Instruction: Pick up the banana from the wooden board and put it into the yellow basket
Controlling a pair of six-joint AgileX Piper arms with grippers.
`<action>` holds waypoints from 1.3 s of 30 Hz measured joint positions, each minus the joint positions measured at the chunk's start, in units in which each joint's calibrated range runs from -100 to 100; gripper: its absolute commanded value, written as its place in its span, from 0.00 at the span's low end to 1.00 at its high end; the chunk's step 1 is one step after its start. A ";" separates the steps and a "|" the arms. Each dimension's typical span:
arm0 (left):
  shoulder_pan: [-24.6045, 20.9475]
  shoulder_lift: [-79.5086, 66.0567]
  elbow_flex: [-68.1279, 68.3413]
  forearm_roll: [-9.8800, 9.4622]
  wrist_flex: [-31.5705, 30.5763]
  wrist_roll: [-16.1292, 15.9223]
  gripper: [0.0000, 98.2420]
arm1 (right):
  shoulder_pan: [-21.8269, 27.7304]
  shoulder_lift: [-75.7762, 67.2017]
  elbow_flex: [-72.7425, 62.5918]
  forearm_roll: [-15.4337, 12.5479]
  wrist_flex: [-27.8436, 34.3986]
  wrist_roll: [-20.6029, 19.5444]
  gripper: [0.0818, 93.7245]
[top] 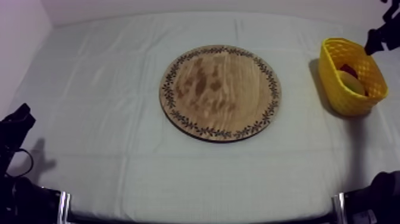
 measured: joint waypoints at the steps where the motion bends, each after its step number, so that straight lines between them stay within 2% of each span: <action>1: 0.00 0.00 0.00 0.00 0.00 0.00 0.00 | 0.48 -2.12 0.81 -0.58 -0.50 0.18 0.54; 4: 0.00 0.00 0.00 0.00 0.00 0.00 0.00 | 1.62 -8.25 3.70 -2.15 -1.69 0.92 0.45; 8: 0.00 0.00 0.00 0.00 0.00 0.00 0.00 | 1.91 -17.05 9.16 -2.67 -3.89 1.22 0.33; 14: 0.00 0.00 0.00 0.00 0.00 0.00 0.00 | 0.73 -30.60 18.93 -1.75 -5.91 -0.53 0.10; 16: 0.00 0.00 0.00 0.00 0.00 0.00 0.00 | 0.81 -34.67 21.74 -1.84 -6.34 -0.64 0.05; 23: 0.00 0.00 0.00 0.00 0.00 0.00 0.00 | 0.37 -48.80 30.64 -3.84 -6.47 0.16 0.01; 31: 0.00 0.00 0.00 0.00 0.00 0.00 0.00 | -2.44 -63.49 40.57 -6.73 -10.51 0.23 0.00; 39: 0.00 0.00 0.00 0.00 0.00 0.00 0.00 | -2.33 -76.78 53.66 -12.40 -15.31 1.77 0.00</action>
